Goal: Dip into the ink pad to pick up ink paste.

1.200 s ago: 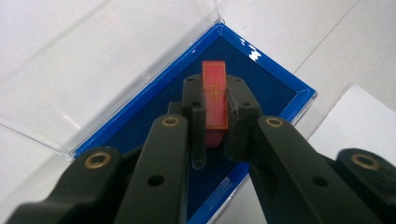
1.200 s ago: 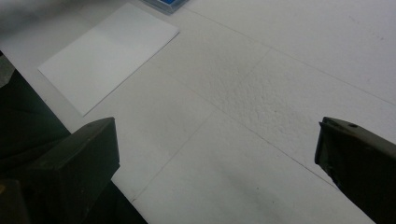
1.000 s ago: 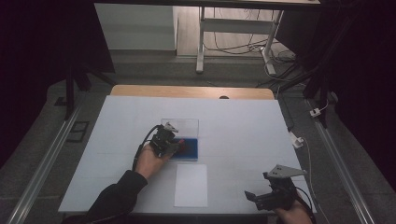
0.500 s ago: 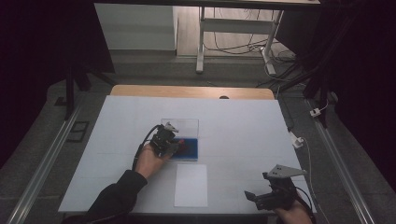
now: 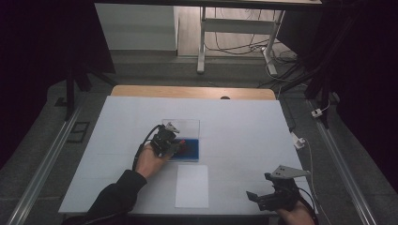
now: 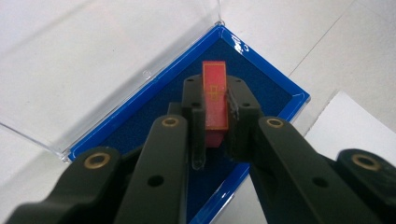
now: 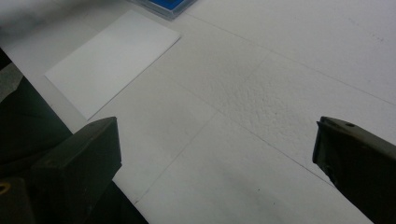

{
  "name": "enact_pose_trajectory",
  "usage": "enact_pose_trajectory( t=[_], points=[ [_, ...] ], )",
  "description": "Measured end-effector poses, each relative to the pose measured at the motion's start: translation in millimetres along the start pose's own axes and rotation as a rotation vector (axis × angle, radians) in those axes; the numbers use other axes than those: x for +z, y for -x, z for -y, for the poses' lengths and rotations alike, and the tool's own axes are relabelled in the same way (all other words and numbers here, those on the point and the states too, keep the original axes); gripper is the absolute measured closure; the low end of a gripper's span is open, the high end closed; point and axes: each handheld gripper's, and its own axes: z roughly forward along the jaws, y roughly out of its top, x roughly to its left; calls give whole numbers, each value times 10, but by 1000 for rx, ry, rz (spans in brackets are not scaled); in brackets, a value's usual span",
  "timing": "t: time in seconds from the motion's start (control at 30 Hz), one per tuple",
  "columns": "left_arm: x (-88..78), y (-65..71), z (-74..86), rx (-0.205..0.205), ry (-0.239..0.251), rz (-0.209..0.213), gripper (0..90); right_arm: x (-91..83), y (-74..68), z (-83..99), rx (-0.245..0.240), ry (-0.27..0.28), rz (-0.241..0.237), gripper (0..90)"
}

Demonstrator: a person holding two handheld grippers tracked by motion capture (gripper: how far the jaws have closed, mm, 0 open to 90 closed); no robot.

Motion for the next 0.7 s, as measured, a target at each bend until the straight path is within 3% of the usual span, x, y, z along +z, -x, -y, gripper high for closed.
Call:
enact_pose_trajectory(
  t=[0.4,0.7],
  points=[
    [-39,7,-20,5,-2,-10,795,-18,10,7,15,15,-5,12],
    [-132,19,-37,1,23,22,794,-24,16,10,21,23,-5,12]
  ],
)
